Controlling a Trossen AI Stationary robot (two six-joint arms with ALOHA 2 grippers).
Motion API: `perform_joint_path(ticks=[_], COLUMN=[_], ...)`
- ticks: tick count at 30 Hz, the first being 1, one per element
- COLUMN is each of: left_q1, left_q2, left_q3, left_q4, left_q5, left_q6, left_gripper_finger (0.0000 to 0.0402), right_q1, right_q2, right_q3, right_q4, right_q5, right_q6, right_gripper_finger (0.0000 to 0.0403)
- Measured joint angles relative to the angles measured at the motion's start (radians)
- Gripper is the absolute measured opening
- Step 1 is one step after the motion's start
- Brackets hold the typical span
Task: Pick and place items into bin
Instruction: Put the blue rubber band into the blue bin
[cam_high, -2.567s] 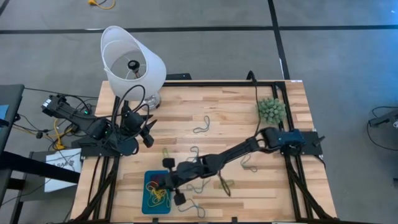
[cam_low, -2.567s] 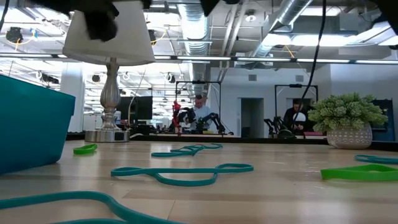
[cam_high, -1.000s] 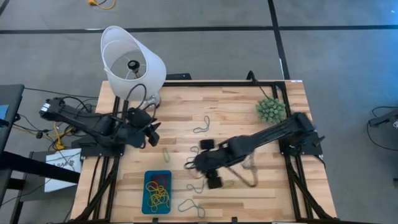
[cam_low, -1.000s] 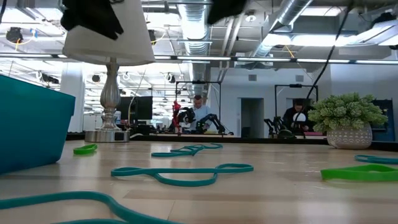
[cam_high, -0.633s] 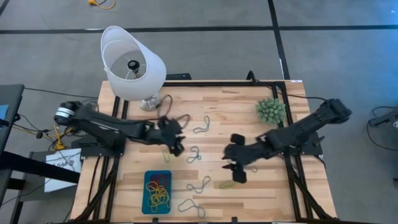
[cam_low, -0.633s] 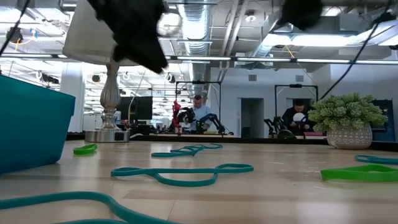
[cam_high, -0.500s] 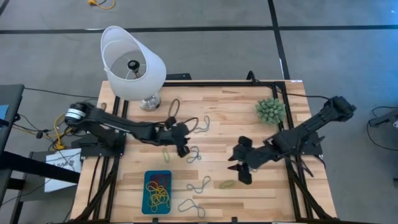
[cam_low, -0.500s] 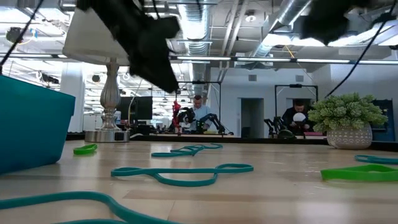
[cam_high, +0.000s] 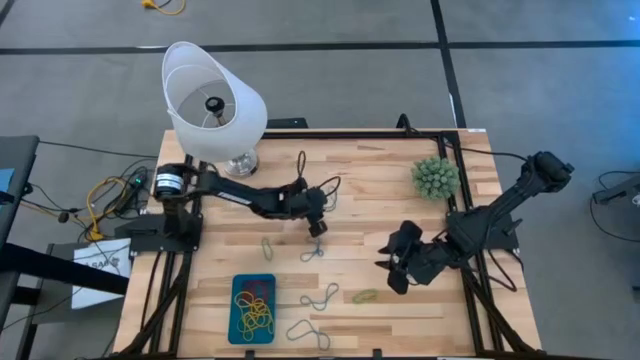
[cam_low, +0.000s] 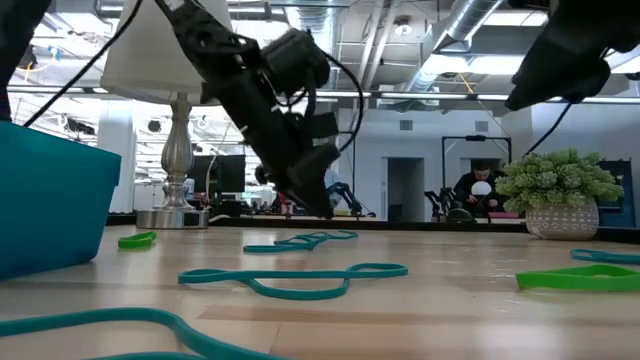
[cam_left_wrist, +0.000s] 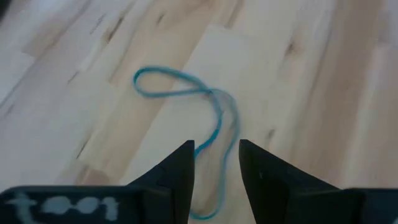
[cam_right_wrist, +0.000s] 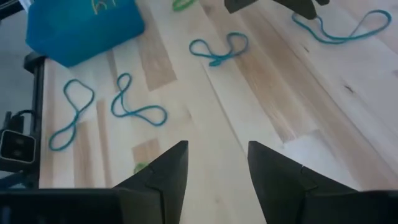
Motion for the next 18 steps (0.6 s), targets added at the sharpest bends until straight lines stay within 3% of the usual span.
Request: perform_joint_path(ticks=[6, 13, 18], left_q1=[0.042, 0.045, 0.049], left_q2=[0.044, 0.043, 0.053], left_q3=[0.009, 0.009, 0.009], left_q4=[0.011, -0.002, 0.007], left_q5=[0.079, -0.001, 0.12], left_q6=[0.012, 0.055, 0.035], left_gripper_finger=[0.0116, 0.0103, 0.0093], right_q1=[-0.002, -0.002, -0.002], right_q2=[0.008, 0.007, 0.007], right_q3=[0.0, 0.0, 0.0], right_q4=[-0.001, 0.001, 0.011], right_q5=[0.0, 0.0, 0.0], right_q6=[0.0, -0.001, -0.001], right_gripper_finger=[0.0161, 0.0159, 0.0161])
